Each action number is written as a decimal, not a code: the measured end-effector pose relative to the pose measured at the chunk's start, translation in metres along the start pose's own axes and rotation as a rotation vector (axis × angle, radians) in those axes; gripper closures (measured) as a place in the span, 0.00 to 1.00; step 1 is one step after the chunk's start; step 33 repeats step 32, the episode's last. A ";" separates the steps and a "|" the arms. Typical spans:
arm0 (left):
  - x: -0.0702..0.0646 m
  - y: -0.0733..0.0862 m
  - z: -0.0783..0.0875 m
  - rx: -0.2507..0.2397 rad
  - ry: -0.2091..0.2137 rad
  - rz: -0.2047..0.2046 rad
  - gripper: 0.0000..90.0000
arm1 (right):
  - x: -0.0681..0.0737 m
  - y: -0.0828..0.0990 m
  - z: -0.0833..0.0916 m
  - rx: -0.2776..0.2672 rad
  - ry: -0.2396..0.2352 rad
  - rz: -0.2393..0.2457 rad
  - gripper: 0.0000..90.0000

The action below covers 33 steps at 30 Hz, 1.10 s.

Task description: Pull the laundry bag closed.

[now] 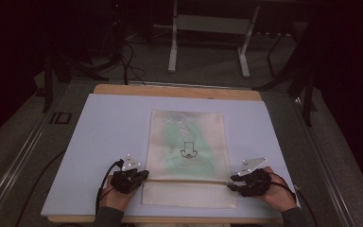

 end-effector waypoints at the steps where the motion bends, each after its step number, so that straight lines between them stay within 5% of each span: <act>1: 0.000 0.000 0.000 0.000 -0.001 -0.002 0.97 | 0.000 -0.001 0.001 -0.009 0.002 -0.005 0.66; 14: -0.002 -0.001 0.003 0.000 -0.052 -0.036 0.98 | -0.006 -0.004 0.005 -0.069 0.056 -0.061 0.59; 33: 0.014 0.007 0.013 0.019 -0.161 0.010 0.97 | -0.025 0.004 0.001 -0.129 0.137 -0.145 0.57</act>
Point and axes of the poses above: each handheld gripper's, and its own axes: z roughly backward along the jaws, y roughly out of its underside, x roughly to its left, the point moved 3 cm from there along -z, roughly forward along the jaws, and after that the axes turned 13 degrees about -z, right-handed, at the moved point
